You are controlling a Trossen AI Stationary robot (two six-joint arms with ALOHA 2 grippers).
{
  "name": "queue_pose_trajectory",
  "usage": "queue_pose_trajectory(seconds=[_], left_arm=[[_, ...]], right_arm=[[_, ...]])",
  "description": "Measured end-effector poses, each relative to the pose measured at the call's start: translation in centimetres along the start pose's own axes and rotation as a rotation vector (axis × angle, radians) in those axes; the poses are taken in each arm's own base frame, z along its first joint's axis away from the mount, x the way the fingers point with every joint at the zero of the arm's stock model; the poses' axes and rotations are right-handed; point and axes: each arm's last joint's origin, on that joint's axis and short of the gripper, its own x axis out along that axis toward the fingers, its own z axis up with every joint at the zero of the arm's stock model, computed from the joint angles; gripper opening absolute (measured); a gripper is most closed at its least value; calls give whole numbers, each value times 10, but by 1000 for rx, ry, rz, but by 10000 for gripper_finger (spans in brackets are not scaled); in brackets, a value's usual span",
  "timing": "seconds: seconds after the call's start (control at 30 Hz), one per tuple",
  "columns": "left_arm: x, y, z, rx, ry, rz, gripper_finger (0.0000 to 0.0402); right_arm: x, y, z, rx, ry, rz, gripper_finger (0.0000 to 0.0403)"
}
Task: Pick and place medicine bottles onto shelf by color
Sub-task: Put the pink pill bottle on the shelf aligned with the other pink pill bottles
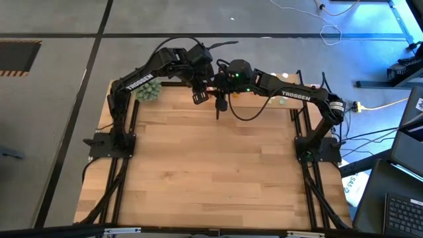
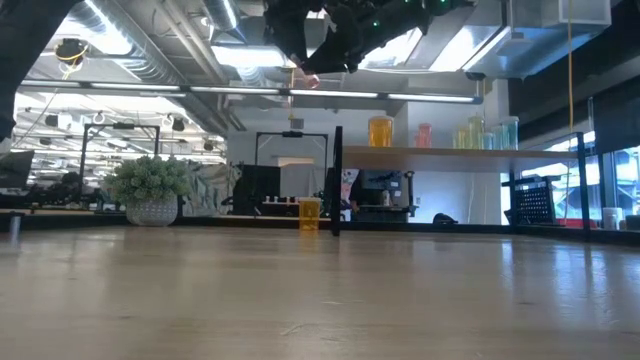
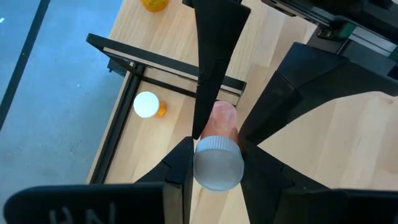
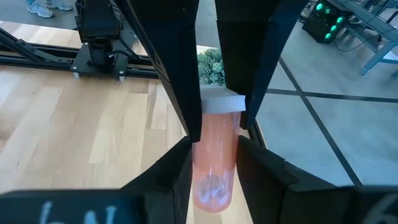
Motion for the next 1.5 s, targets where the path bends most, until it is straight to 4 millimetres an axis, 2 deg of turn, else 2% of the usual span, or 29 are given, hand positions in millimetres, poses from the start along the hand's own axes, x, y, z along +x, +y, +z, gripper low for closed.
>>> queue_pose_trajectory(seconds=[0.3,0.77,1.1,1.3,1.5], left_arm=[[0,0,1,-2,-11,6,88],[0,0,3,24,-29,0,144],[0,2,8,28,-86,19,145],[-10,7,7,41,-107,44,146],[-34,15,5,17,-171,187,147]], right_arm=[[0,0,0,0,0,-1,117],[0,0,0,0,-1,1,118],[0,0,0,-1,-1,1,108],[0,0,0,0,-1,0,107],[0,0,0,0,0,1,106]])
